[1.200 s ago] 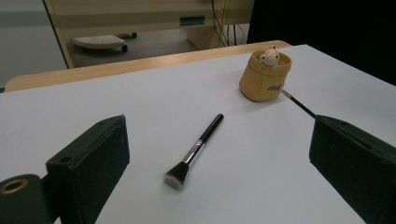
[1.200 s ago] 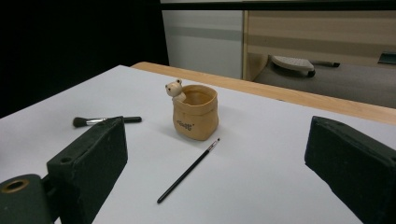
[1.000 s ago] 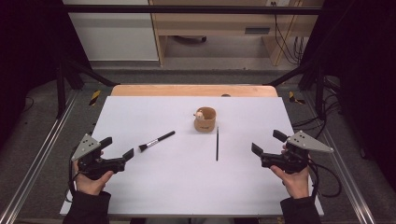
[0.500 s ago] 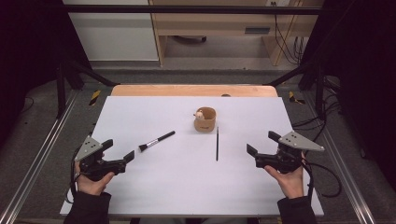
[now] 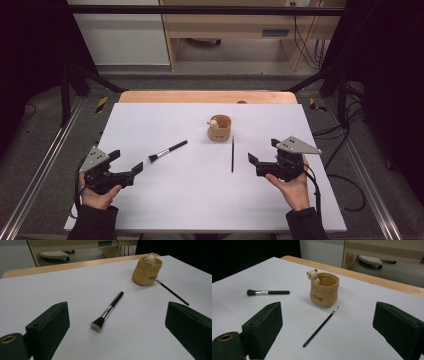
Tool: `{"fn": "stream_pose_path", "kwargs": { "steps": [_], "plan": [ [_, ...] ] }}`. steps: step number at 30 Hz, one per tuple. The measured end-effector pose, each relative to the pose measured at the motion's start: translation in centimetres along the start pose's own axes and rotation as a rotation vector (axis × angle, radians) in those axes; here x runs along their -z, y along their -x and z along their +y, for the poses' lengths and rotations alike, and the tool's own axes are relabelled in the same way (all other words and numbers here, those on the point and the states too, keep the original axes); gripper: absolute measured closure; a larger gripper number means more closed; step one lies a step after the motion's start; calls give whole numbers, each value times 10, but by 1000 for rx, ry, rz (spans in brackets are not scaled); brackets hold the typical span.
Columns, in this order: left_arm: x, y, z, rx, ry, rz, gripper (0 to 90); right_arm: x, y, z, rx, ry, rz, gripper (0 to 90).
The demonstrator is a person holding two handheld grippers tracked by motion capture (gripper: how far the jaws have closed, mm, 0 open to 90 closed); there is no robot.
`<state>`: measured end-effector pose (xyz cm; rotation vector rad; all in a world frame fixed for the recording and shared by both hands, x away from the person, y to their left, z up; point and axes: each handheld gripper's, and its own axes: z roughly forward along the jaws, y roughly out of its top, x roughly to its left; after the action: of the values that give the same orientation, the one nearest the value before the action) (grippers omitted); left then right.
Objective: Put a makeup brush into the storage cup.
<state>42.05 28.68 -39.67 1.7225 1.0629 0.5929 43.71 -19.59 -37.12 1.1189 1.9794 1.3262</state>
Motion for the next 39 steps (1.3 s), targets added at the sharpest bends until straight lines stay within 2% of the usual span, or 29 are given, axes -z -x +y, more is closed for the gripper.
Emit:
{"fn": "stream_pose_path", "kwargs": {
  "steps": [8,17,25,27,33,36,39],
  "plan": [
    [1,1,-1,-9,-3,2,49,-31,-11,6,-10,-59,1,107],
    [2,0,0,-8,0,0,50,-55,-17,7,-21,-110,-19,136],
    [3,0,0,-14,2,0,50,-70,-16,4,-21,-151,-35,167],
    [3,1,0,-18,1,1,50,-78,-16,1,-26,-175,-47,180],
    [2,2,0,-29,-8,5,50,-90,-16,-4,-26,-204,-47,203],
    [1,2,0,-31,-11,5,50,-97,-15,-7,-36,-229,-55,224],
    [1,3,0,-33,-12,4,50,-109,-13,-13,-25,-268,-79,257]
  ]
}}
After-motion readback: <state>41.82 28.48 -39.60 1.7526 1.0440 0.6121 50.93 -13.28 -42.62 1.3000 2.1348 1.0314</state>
